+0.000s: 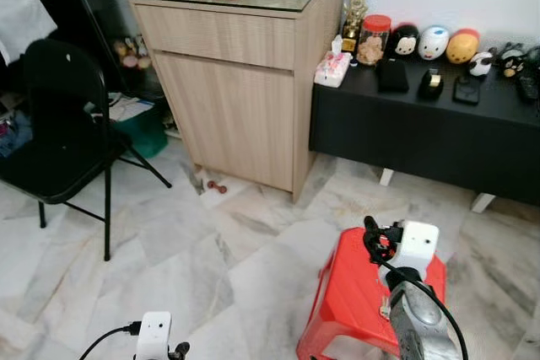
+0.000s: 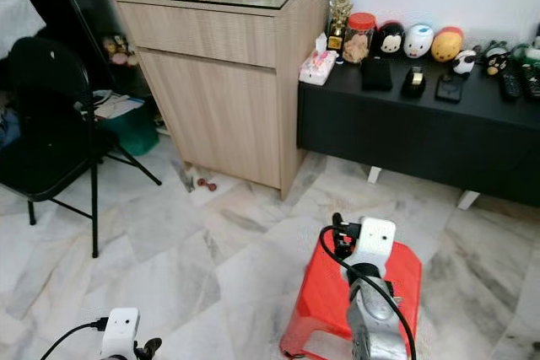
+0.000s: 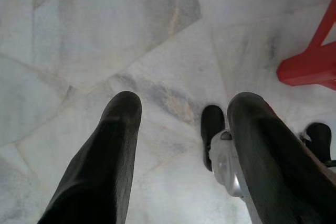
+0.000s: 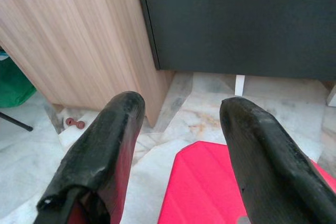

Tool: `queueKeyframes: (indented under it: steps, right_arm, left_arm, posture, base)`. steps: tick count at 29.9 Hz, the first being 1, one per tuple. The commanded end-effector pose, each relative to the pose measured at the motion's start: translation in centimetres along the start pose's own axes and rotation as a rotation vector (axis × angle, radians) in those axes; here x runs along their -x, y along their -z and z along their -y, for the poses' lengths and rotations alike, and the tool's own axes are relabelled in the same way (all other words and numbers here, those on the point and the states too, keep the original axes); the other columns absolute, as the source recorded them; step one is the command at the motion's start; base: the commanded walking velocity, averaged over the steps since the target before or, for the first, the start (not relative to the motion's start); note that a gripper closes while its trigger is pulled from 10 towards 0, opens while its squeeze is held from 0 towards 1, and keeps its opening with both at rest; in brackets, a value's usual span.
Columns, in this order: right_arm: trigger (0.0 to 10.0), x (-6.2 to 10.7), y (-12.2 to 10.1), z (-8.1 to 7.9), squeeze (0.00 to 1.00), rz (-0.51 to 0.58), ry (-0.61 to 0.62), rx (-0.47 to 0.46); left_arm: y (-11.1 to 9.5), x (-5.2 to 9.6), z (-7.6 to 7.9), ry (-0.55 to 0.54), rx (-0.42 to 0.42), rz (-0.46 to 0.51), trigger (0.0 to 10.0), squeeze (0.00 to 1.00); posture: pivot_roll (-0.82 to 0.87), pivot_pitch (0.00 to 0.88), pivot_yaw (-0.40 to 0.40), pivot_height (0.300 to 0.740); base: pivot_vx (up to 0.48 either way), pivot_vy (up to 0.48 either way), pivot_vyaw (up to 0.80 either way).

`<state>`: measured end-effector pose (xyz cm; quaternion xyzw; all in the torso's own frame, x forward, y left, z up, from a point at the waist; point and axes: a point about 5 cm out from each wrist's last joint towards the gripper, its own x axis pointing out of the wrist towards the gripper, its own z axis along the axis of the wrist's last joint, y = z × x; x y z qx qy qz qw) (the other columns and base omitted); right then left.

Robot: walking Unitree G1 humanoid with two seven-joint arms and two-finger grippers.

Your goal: Hang keys on a hook

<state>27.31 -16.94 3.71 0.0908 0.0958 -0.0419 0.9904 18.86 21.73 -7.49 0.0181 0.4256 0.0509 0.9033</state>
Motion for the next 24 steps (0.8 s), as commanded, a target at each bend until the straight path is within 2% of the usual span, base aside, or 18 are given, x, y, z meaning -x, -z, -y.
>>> queueKeyframes:
  steps: [1, 3, 4, 10, 14, 17, 19, 20, 22, 24]
  right_arm:
    - [10.0, 0.1, 0.6, 0.1, 0.00, -0.029, 0.026, -0.018]
    - [10.0, 0.2, 0.8, 0.4, 0.00, -0.037, 0.050, -0.018]
    - [10.0, 0.6, 1.3, 1.3, 0.00, -0.055, 0.117, 0.001]
    - [10.0, 1.0, 1.9, 2.7, 0.00, -0.086, 0.188, 0.027]
    - [10.0, 0.2, 0.4, 3.6, 0.00, -0.042, 0.200, 0.051]
    - [10.0, -0.4, -0.3, 3.6, 0.00, -0.025, 0.189, 0.092]
    - [10.0, -1.0, -0.8, 2.9, 0.00, -0.014, 0.143, 0.090]
    - [10.0, -1.5, -1.3, 1.8, 0.00, 0.002, 0.075, 0.123]
    - [10.0, -1.5, -1.3, 1.8, 0.00, 0.002, 0.075, 0.123]
    - [10.0, -1.9, -1.6, 0.6, 0.00, 0.016, 0.003, 0.143]
  left_arm:
    - [0.5, 0.1, -0.4, -0.010, -0.008, -0.024, 10.0, 0.00]
    - [0.6, 0.1, -0.4, -0.010, -0.007, -0.026, 10.0, 0.00]
    - [0.7, 0.2, -0.4, -0.011, -0.006, -0.030, 10.0, 0.00]
    - [1.3, 0.3, -0.3, -0.003, -0.026, -0.065, 10.0, 0.00]
    - [1.4, 0.3, -0.4, -0.006, -0.023, -0.065, 10.0, 0.00]
    - [1.4, 0.3, -0.5, -0.009, -0.021, -0.065, 10.0, 0.00]
    - [1.4, 0.3, -0.5, -0.008, -0.020, -0.065, 10.0, 0.00]
    - [1.4, 0.3, -0.5, -0.009, -0.019, -0.065, 10.0, 0.00]
    - [1.4, 0.3, -0.5, -0.009, -0.019, -0.065, 10.0, 0.00]
    - [1.4, 0.3, -0.6, -0.011, -0.019, -0.068, 10.0, 0.00]
  posture:
    - [0.08, 0.065, 0.036, 0.740]
    - [0.08, 0.068, 0.035, 0.740]
    - [0.08, 0.075, 0.035, 0.740]
    - [0.08, 0.080, 0.044, 0.740]
    - [0.07, 0.081, 0.043, 0.740]
    - [0.07, 0.082, 0.043, 0.740]
    - [0.07, 0.084, 0.043, 0.740]
    - [0.08, 0.086, 0.042, 0.740]
    - [0.08, 0.086, 0.042, 0.740]
    - [0.08, 0.088, 0.042, 0.740]
  base:
    - [0.000, 0.000, 0.00]
    - [0.000, 0.000, 0.00]
    - [0.000, 0.000, 0.00]
    - [0.000, 0.000, 0.00]
    - [0.000, 0.000, 0.00]
    - [0.000, 0.000, 0.00]
    - [0.000, 0.000, 0.00]
    - [0.000, 0.000, 0.00]
    - [0.000, 0.000, 0.00]
    - [0.000, 0.000, 0.00]
